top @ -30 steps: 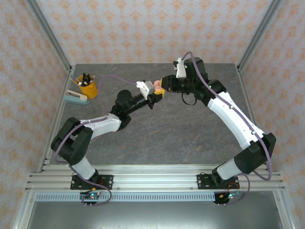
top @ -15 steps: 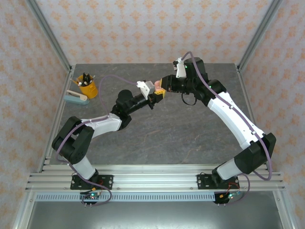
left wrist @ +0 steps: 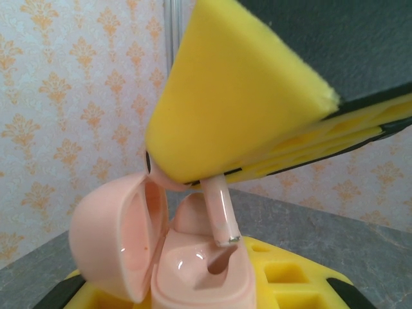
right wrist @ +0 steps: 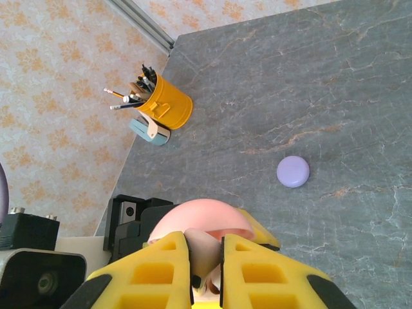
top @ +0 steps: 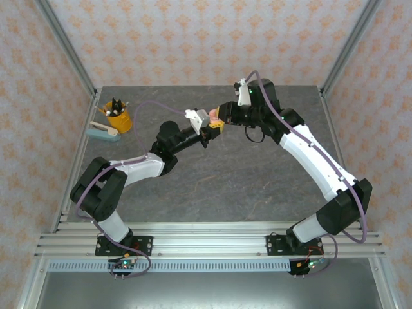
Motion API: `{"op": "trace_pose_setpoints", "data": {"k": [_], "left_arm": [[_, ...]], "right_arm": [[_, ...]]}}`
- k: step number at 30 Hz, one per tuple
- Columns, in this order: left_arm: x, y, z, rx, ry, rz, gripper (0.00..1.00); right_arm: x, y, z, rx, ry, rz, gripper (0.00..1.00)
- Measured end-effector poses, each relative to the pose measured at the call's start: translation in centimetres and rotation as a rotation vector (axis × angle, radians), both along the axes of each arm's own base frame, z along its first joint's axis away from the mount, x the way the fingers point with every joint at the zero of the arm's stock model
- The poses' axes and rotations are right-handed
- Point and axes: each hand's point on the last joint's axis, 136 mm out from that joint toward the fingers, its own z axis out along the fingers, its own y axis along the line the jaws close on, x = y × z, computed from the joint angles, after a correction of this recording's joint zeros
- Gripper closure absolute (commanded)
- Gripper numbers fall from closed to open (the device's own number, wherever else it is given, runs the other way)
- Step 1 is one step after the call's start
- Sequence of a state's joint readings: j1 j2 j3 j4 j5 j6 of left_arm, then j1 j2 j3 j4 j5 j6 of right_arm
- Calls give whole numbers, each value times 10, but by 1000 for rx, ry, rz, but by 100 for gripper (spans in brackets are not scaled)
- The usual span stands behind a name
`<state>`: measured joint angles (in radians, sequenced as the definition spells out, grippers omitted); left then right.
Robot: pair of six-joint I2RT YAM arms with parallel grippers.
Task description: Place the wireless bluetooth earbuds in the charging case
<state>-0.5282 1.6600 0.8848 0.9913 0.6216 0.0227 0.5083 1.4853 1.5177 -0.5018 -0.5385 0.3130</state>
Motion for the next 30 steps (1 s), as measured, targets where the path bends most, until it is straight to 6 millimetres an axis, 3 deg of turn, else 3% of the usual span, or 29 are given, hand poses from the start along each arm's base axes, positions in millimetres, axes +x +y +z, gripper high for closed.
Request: {"op": "trace_pose_setpoints", "data": {"k": [15, 30], "left_arm": [[0, 0, -3, 7, 11, 0, 100], [0, -1, -9, 20, 33, -3, 100]], "right_arm": [[-9, 16, 2, -113, -99, 22, 85], [-11, 16, -2, -220, -162, 12, 87]]}}
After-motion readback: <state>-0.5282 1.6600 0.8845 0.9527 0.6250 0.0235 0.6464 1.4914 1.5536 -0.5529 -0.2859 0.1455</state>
